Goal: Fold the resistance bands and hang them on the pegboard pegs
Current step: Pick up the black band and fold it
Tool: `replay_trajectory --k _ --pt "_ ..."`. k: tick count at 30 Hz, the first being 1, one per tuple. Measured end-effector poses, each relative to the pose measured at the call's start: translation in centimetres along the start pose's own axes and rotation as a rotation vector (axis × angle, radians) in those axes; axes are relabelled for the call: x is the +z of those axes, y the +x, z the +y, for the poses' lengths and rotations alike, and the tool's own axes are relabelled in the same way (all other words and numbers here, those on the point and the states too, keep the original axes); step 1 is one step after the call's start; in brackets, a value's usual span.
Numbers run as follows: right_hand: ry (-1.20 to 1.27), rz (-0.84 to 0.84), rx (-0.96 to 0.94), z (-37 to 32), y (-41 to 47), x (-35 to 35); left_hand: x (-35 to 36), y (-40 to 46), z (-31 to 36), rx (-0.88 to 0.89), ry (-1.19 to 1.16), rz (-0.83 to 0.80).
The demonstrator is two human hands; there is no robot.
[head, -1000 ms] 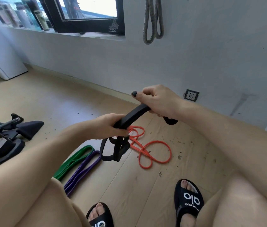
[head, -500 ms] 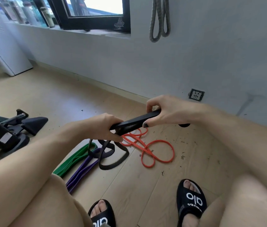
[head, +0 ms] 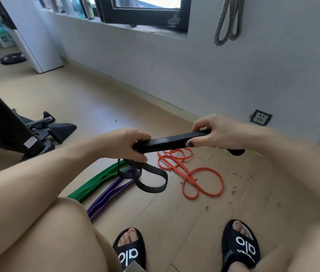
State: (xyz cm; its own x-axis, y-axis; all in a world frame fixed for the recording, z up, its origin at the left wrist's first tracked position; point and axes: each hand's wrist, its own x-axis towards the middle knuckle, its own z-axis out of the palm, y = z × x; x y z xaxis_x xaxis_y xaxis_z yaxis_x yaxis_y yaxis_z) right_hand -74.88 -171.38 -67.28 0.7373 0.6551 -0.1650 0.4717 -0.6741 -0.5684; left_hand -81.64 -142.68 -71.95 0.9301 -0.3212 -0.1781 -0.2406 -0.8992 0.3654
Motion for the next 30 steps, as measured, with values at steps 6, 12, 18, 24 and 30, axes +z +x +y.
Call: replay_trajectory --k 6,12,18,24,30 --pt "-0.220 -0.207 -0.095 -2.3 2.6 3.7 0.2 -4.3 -4.1 -0.112 0.075 -0.010" --pt "-0.339 -0.442 -0.158 -6.4 8.9 9.4 4.5 -11.8 -10.2 -0.297 0.201 -0.178" --pt "-0.292 -0.679 -0.114 -6.0 13.6 17.3 12.4 -18.6 -15.0 -0.465 -0.169 -0.195" --pt "-0.286 -0.839 -0.065 -3.3 17.1 26.4 20.5 -21.0 -16.9 -0.643 -0.391 -0.301" --pt "-0.294 -0.974 -0.019 0.1 20.2 33.4 27.2 -21.3 -17.9 -0.778 -0.628 -0.371"
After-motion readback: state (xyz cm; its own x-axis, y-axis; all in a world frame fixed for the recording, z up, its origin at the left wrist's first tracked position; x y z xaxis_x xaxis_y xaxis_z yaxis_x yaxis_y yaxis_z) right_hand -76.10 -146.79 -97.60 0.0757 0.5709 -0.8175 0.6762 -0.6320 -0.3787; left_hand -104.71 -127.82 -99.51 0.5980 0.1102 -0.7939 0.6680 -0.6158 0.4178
